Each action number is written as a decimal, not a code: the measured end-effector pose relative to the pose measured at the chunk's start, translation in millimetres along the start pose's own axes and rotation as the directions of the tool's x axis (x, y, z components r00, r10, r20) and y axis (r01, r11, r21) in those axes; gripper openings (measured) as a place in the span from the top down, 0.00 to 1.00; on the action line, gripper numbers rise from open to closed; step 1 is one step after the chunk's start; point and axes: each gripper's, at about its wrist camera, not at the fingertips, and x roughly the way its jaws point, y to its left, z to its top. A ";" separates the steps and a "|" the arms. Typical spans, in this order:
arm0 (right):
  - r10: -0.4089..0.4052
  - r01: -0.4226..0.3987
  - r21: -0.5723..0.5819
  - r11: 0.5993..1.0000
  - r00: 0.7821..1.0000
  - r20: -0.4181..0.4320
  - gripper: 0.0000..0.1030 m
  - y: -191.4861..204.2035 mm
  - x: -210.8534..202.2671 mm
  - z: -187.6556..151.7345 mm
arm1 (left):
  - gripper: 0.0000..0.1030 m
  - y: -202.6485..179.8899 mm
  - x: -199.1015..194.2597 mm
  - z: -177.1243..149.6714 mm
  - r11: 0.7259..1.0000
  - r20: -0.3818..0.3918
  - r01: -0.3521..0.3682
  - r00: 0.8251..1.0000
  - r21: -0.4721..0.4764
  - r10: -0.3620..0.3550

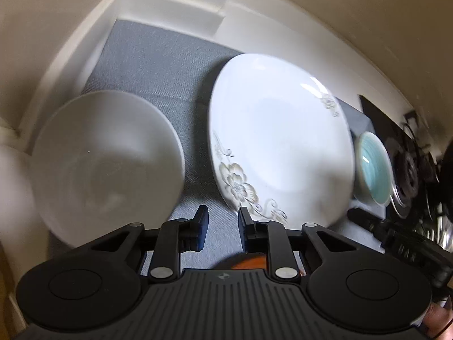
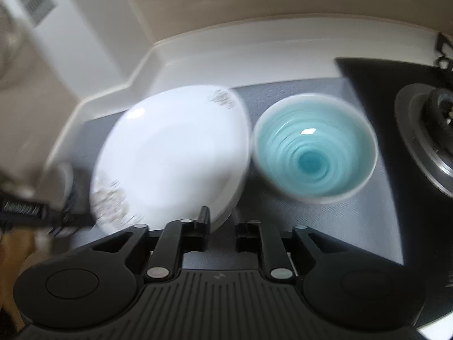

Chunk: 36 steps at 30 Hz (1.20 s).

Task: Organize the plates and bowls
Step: 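Grasp the terracotta-brown round plate's rim with both grippers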

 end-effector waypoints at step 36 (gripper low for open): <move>-0.089 0.078 -0.089 0.993 0.987 -0.131 0.90 -1.4 -8.6 -76.0 | 0.90 -50.6 61.4 -60.3 0.967 -0.208 -0.002 0.976 0.255 0.057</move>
